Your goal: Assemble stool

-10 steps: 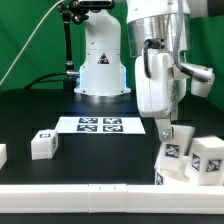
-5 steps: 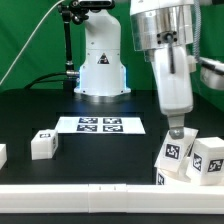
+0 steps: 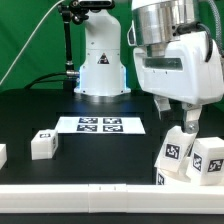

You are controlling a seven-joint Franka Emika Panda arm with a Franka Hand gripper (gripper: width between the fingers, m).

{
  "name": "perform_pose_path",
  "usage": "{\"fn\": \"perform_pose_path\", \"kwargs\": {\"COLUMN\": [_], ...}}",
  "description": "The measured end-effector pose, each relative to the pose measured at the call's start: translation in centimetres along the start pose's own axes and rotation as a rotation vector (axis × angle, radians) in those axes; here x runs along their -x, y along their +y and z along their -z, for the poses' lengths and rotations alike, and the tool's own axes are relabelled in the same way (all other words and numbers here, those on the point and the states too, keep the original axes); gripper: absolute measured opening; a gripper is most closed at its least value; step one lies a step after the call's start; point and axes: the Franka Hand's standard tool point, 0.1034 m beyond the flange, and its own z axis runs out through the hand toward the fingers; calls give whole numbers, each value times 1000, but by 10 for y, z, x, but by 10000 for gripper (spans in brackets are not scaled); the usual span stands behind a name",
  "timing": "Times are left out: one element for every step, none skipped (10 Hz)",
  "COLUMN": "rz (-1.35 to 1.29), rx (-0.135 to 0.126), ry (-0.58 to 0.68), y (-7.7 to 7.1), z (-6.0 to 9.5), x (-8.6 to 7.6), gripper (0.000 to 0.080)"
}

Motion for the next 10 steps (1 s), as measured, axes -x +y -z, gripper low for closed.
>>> {"fn": "perform_pose_path", "kwargs": {"rz": [96, 215, 350, 440, 477, 546, 601, 679, 749, 797], "rx": [2, 12, 20, 27, 26, 28, 31, 36, 37, 39], "ry": [4, 14, 18, 21, 15, 16, 17, 20, 20, 20], "y": [0, 1, 1, 0, -1, 0, 0, 1, 1, 1], "z": [-1, -2, -3, -4, -5, -5, -5, -4, -4, -4], "x": [0, 3, 6, 11, 15, 13, 12, 11, 10, 9], "gripper": [649, 649, 649, 649, 649, 649, 649, 649, 649, 649]}}
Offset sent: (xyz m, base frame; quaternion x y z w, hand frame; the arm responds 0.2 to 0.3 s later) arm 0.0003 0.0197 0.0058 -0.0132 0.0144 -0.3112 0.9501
